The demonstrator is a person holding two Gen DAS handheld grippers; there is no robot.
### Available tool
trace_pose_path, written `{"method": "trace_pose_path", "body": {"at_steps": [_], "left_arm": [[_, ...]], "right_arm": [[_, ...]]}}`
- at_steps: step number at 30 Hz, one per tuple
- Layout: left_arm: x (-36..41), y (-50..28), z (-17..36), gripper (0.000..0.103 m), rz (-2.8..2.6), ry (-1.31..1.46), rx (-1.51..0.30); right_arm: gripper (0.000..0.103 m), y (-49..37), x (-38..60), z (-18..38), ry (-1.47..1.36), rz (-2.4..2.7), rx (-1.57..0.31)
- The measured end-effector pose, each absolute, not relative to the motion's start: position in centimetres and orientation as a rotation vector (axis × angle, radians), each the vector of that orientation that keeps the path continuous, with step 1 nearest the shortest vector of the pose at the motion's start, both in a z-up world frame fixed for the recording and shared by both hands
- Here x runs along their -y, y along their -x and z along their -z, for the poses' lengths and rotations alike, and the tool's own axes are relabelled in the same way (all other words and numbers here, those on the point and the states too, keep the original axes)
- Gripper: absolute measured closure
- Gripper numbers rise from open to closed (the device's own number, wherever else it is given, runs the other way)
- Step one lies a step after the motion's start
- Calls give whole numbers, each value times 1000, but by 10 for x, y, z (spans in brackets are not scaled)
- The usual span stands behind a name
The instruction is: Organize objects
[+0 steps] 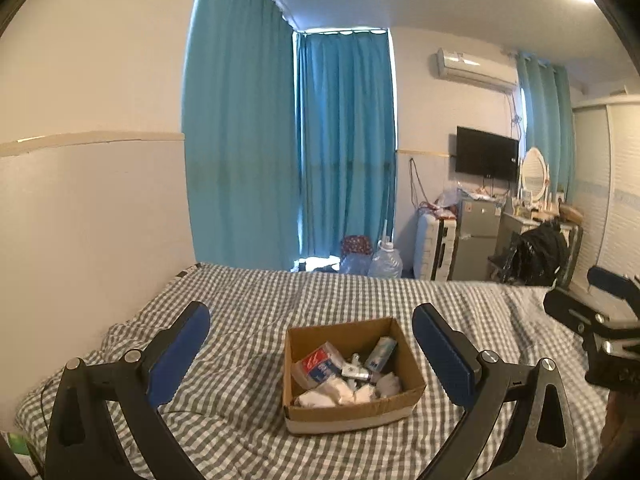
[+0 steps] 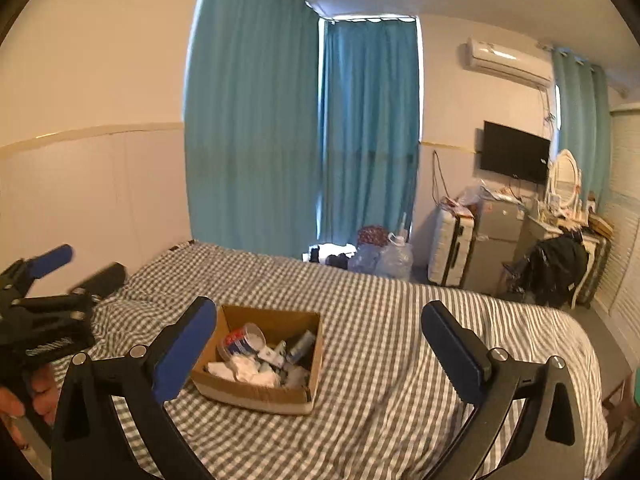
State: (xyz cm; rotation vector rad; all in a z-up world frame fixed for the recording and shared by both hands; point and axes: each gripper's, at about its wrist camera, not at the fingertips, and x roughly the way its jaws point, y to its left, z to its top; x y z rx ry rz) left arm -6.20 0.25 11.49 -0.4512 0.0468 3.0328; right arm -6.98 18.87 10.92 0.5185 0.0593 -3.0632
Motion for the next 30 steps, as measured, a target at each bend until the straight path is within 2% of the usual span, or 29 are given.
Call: {"method": "trace_pose_path", "body": {"at_steps": [10,18,22,30], "left_arm": [[-20,62,-63,0,-3049,548,-60],[-28,54,-20,0,-3066,607,-98],[-25,52,-2,0,-3092,642,-114],[-21,51,4,0,-3052,669,-102]], "right_arm": [[0,70,-204,-72,-492,3077,-26],[0,83,-207,-19,-513,3065,-59],[0,84,-202,12,-533,3083,-135],[0,88,-199,23,-552,3083,-112]]}}
